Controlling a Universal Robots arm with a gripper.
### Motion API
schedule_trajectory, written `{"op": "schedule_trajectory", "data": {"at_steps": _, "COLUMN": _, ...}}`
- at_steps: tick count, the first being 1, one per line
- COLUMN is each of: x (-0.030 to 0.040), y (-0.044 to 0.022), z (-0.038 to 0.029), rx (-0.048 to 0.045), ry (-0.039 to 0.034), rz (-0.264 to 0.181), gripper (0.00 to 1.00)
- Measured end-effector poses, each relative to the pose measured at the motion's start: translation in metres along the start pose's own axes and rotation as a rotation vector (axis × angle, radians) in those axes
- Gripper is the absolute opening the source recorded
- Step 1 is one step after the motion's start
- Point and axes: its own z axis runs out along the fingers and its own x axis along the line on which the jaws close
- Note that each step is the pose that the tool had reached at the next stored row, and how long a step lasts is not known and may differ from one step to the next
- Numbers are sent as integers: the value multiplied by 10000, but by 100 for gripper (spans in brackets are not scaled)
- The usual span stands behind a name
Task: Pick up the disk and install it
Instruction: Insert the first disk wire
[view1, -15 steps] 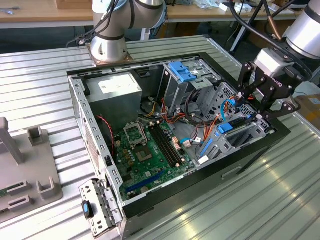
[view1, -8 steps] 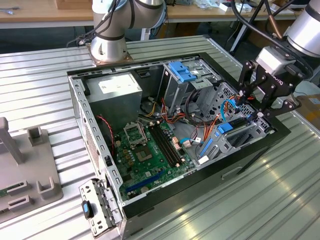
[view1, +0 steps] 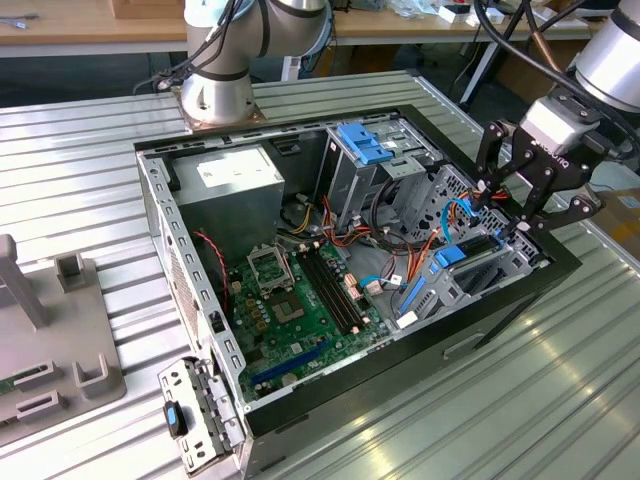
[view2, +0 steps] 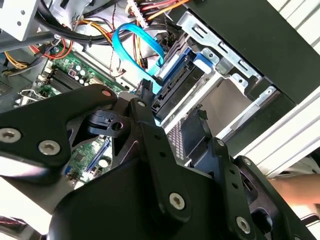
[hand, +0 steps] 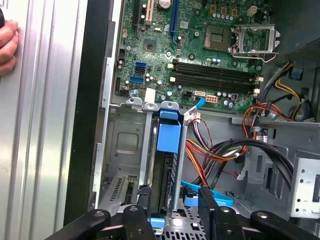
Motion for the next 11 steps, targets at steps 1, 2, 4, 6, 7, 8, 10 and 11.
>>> {"op": "schedule_trajectory", "data": {"at_steps": 1, "x": -1, "y": -10, "z": 0, "rx": -1, "ry": 0, "rz": -12, "gripper": 51}}
{"op": "schedule_trajectory", "data": {"at_steps": 2, "x": -2, "y": -18, "z": 0, "rx": -2, "ry": 0, "rz": -19, "gripper": 51}}
{"op": "schedule_trajectory", "data": {"at_steps": 4, "x": -3, "y": -21, "z": 0, "rx": -2, "ry": 0, "rz": -18, "gripper": 51}}
{"op": "schedule_trajectory", "data": {"at_steps": 6, "x": -3, "y": -22, "z": 0, "rx": -1, "ry": 0, "rz": -19, "gripper": 51}}
{"op": "schedule_trajectory", "data": {"at_steps": 7, "x": -3, "y": -23, "z": 0, "rx": -1, "ry": 1, "rz": -19, "gripper": 51}}
{"op": "schedule_trajectory", "data": {"at_steps": 8, "x": -5, "y": -26, "z": 1, "rx": -1, "ry": -1, "rz": -19, "gripper": 51}}
{"op": "schedule_trajectory", "data": {"at_steps": 10, "x": -9, "y": -32, "z": 0, "rx": -1, "ry": 0, "rz": -20, "gripper": 51}}
{"op": "schedule_trajectory", "data": {"at_steps": 11, "x": -14, "y": -38, "z": 0, "rx": -2, "ry": 0, "rz": -21, "gripper": 51}}
